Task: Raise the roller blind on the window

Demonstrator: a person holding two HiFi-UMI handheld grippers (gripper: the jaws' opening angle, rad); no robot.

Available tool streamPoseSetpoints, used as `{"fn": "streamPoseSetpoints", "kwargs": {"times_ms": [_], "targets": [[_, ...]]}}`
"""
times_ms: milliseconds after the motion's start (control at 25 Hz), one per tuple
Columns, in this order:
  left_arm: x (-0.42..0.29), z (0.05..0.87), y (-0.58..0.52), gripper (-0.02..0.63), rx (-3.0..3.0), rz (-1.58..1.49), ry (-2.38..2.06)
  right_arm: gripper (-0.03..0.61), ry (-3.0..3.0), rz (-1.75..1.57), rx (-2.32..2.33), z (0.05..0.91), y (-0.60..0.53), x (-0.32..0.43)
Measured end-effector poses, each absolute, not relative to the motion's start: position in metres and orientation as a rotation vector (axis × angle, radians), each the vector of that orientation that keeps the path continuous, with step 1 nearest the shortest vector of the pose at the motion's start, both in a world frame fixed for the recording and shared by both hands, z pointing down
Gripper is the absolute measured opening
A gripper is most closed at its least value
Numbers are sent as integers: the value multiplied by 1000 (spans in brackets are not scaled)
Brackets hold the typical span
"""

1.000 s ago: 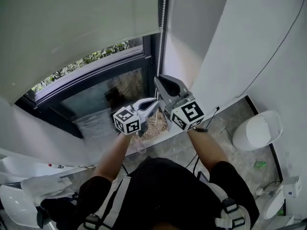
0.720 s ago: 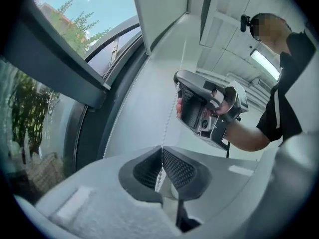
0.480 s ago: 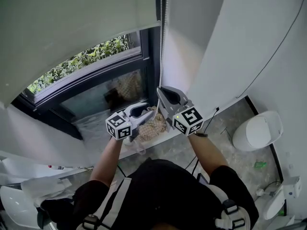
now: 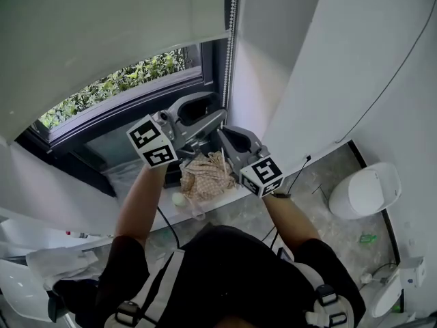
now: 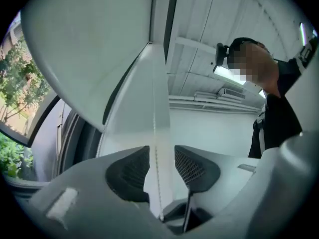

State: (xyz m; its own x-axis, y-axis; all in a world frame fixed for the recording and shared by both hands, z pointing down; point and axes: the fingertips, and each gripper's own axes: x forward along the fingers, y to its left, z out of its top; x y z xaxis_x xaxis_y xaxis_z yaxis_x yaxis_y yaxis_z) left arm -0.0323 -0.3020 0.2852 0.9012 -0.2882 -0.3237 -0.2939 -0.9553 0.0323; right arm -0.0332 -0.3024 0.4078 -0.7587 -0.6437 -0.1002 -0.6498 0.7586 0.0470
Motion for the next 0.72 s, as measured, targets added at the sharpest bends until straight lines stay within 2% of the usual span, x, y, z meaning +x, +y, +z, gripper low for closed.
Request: {"fn": "streamPoseSetpoints", "kwargs": {"times_ms": [280,320,440,720], "targets": [[-14,246,-302,160,-3067,730,328,8,2864,118,-1053,407,-299,-32],[-13,246,-302,144,-3054,722,333,8,2863,116,-1052,407,-298,-32],[-16,247,-302,18,-3023,719,372,8,2870,105,-1041,408,-297,-34],[-26,256,-308,14,-3012,693,461,8,2867,124,-1041,412,-296,-36]]}}
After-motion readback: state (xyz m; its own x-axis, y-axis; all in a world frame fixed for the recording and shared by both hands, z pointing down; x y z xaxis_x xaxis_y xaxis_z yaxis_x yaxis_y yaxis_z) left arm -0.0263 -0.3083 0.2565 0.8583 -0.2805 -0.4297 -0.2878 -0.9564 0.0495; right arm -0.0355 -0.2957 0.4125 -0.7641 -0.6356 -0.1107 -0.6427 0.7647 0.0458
